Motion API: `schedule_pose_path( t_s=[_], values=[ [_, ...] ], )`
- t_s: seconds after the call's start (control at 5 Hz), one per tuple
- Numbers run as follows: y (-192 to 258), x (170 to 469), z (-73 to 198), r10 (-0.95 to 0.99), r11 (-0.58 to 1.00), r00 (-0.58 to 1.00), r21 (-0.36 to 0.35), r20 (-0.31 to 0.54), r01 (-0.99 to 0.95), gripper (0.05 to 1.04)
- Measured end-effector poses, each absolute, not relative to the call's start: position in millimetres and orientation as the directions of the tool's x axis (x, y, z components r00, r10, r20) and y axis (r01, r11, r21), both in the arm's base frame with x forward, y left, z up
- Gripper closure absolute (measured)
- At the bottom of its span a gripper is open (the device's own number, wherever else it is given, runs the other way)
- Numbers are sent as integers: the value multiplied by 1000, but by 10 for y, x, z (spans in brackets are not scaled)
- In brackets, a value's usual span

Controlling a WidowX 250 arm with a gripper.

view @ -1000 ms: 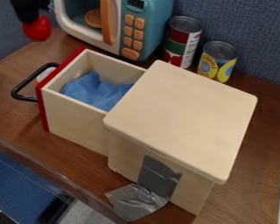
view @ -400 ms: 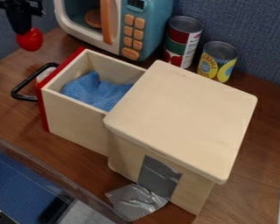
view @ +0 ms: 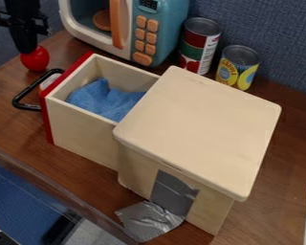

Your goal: Pick the red thing out of the drawer and put it on the left side of the table

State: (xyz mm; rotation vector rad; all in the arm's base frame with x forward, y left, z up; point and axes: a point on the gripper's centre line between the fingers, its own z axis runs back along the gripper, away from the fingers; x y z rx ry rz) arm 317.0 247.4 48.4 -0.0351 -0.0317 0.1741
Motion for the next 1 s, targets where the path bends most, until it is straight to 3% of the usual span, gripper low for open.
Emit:
schedule_pose_path(
  t_s=[0.2, 0.4, 0.6, 0.8, 1.0],
  values=[
    [2445, 3186, 489, 158, 987, 987, -30, 36, -157, 1018],
    [2392, 3197, 509, 132, 991, 990, -23, 46, -131, 881],
    [2346, 3236, 626, 101, 995, 992, 2, 78, -101, 634],
    [2347, 3221, 748, 83, 996, 990, 34, 116, -87, 325],
    [2319, 3193, 877, 68, 996, 987, 52, 143, -77, 95]
  ],
)
